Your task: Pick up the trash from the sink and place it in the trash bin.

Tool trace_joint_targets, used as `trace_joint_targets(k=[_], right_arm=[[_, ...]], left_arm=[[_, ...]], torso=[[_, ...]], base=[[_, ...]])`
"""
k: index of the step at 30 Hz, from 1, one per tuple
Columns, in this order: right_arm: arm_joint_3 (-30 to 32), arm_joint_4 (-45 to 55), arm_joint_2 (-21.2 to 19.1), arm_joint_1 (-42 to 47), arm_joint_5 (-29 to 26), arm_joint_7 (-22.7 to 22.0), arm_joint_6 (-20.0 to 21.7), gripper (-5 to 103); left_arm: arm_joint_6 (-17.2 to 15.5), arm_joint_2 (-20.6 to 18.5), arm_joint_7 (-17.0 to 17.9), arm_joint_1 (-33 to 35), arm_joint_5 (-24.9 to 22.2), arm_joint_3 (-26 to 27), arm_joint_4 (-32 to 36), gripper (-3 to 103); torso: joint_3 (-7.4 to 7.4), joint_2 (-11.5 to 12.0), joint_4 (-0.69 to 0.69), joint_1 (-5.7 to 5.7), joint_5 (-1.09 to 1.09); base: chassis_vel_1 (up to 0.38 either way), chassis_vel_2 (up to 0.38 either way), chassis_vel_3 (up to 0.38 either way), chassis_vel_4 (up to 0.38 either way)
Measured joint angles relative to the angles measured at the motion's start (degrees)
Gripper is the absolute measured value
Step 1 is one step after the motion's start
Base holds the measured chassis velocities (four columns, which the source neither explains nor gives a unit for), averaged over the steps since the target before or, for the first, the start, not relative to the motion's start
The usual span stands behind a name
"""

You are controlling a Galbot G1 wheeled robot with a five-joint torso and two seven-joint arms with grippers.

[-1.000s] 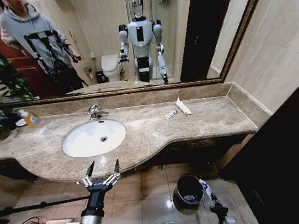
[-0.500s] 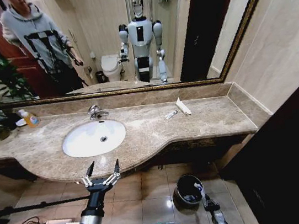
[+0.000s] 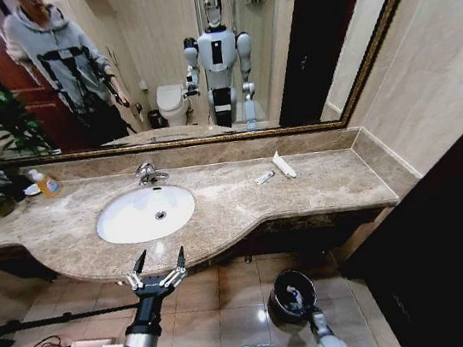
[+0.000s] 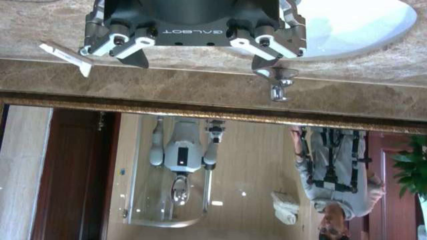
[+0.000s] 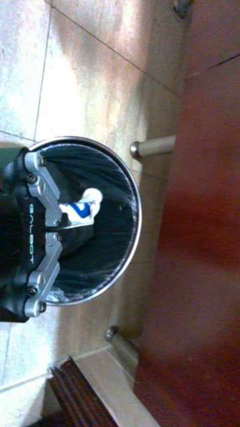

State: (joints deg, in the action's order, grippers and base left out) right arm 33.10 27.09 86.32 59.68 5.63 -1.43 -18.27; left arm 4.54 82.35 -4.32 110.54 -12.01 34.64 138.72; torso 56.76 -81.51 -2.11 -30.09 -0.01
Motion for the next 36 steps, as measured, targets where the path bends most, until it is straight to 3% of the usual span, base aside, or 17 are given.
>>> trace_joint_targets(k=[10, 13, 14, 16, 19, 21, 23, 24, 26, 33, 36], right_arm=[[0.06, -1.69, -0.16, -1.41, -1.26, 1.14, 1.47, -3], [0.11, -1.72, -0.17, -1.47, -1.73, 1.31, 1.82, 7], [0.12, -1.53, -0.16, -1.41, -1.93, 1.42, 2.03, 17], [0.13, -1.36, -0.16, -1.35, -2.02, 1.50, 2.11, 17], [0.18, -0.59, -0.17, -0.89, -2.11, 1.54, 2.18, 33], [0.19, 0.80, -0.25, -0.02, -2.27, 1.58, 2.22, 49], [0.21, 1.36, -0.33, 0.32, -2.52, 1.88, 2.29, 49], [0.25, 2.01, -0.43, 0.76, -2.75, 2.27, 2.34, 61], [0.27, 2.80, -0.55, 1.30, -2.83, 2.59, 2.35, 61], [0.45, 11.37, -0.92, 6.64, -3.62, 3.79, 3.60, 93], [0.49, 13.39, -1.09, 7.82, -3.69, 3.85, 3.69, 97]], left_arm=[[0.00, 0.00, 0.00, 0.00, 0.00, 0.00, 0.00, 100], [0.00, 0.00, 0.00, 0.00, 0.00, 0.00, 0.00, 100], [0.00, 0.00, 0.00, 0.00, 0.00, 0.00, 0.00, 100], [0.00, 0.00, 0.00, 0.00, 0.00, 0.00, 0.00, 100], [0.00, 0.00, 0.00, 0.00, 0.00, 0.00, 0.00, 100], [0.00, 0.00, 0.00, 0.00, 0.00, 0.00, 0.00, 100], [0.00, 0.00, 0.00, 0.00, 0.00, 0.00, 0.00, 100], [0.00, 0.00, 0.00, 0.00, 0.00, 0.00, 0.00, 100], [0.00, 0.00, 0.00, 0.00, 0.00, 0.00, 0.00, 100], [0.00, 0.00, 0.00, 0.00, 0.00, 0.00, 0.00, 100], [0.00, 0.00, 0.00, 0.00, 0.00, 0.00, 0.00, 100]], torso=[[-0.01, 0.00, 0.00, 0.00, 0.00], [-0.01, 0.00, 0.00, 0.00, 0.00], [-0.01, 0.00, 0.00, 0.00, 0.01], [-0.01, 0.00, 0.00, 0.01, 0.01], [-0.01, 0.00, 0.00, 0.01, 0.00], [-0.01, 0.00, 0.00, 0.01, 0.01], [-0.01, 0.00, 0.00, 0.01, 0.01], [-0.01, 0.00, 0.00, 0.01, 0.01], [-0.01, 0.00, 0.00, 0.01, 0.01], [-0.01, 0.00, 0.01, 0.01, 0.00], [-0.01, 0.00, 0.00, 0.01, 0.01]], base=[[0.000, 0.000, 0.000, 0.000], [0.000, 0.000, 0.000, 0.000], [0.000, 0.000, 0.000, 0.000], [0.000, 0.000, 0.000, 0.000], [0.000, 0.000, 0.000, 0.000], [0.000, 0.000, 0.000, 0.000], [0.000, 0.000, 0.000, 0.000], [0.000, 0.000, 0.000, 0.000], [0.000, 0.000, 0.000, 0.000], [0.000, 0.000, 0.000, 0.000], [0.000, 0.000, 0.000, 0.000]])
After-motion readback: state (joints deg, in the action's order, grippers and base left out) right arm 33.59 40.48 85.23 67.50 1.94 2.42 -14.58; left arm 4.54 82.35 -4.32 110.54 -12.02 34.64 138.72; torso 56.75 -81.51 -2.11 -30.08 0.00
